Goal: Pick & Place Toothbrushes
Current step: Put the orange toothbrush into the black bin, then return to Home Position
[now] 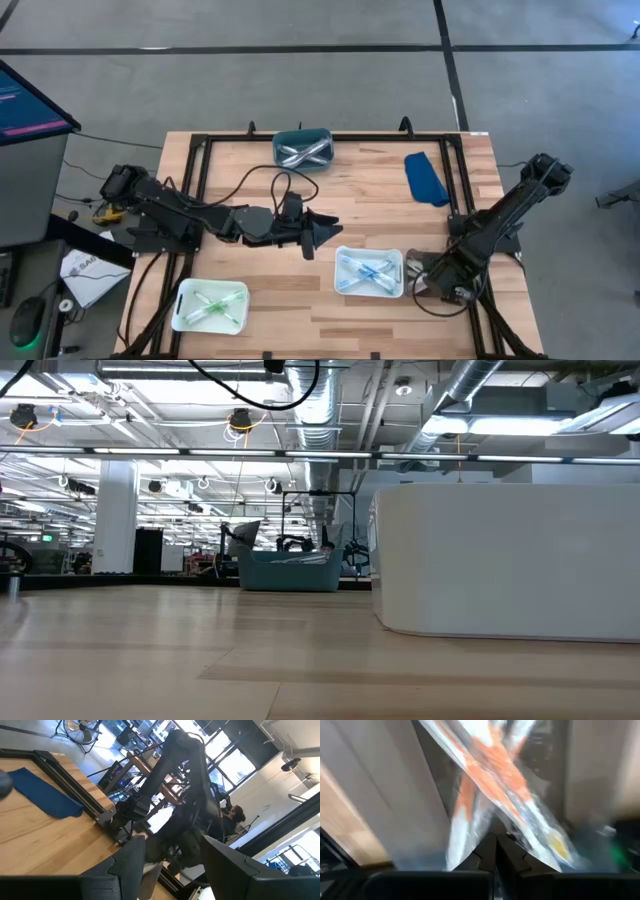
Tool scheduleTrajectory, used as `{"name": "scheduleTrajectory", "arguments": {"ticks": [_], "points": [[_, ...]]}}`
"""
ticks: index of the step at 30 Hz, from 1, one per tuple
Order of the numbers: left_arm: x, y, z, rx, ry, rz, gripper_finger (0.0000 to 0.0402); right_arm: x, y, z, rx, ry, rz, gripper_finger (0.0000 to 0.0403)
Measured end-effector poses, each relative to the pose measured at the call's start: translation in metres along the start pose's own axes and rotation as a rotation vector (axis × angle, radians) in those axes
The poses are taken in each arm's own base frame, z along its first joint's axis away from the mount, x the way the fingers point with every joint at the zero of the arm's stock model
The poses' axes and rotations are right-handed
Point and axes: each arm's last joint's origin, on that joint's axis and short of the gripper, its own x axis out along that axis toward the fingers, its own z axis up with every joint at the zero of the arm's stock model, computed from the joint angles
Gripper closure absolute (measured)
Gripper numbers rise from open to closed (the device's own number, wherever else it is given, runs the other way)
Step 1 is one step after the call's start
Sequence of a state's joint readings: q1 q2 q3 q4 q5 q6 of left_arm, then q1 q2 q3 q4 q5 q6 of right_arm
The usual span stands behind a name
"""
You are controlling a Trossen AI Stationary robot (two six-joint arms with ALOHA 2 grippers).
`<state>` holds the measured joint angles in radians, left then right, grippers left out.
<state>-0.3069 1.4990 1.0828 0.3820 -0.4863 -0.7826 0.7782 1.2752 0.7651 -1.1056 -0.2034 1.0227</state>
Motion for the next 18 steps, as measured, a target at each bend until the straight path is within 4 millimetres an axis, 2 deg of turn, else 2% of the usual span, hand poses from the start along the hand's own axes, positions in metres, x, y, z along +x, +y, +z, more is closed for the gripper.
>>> {"name": "scheduleTrajectory", "arguments": {"ticks": [6,11,18], "points": [[0.000,0.001,0.001,0.021,-0.018,0.019,0.0215,-0.030,0.001,-0.003,-0.035,-0.085,0.033,0.0403],[0.000,0.001,0.001,0.024,-0.034,0.035,0.0215,-0.036,-0.003,0.000,-0.070,-0.169,0.023,0.0403],[0.002,0.004,0.004,0.050,-0.042,0.045,0.0215,-0.042,0.006,0.019,-0.234,-0.435,0.073,0.0403]]}}
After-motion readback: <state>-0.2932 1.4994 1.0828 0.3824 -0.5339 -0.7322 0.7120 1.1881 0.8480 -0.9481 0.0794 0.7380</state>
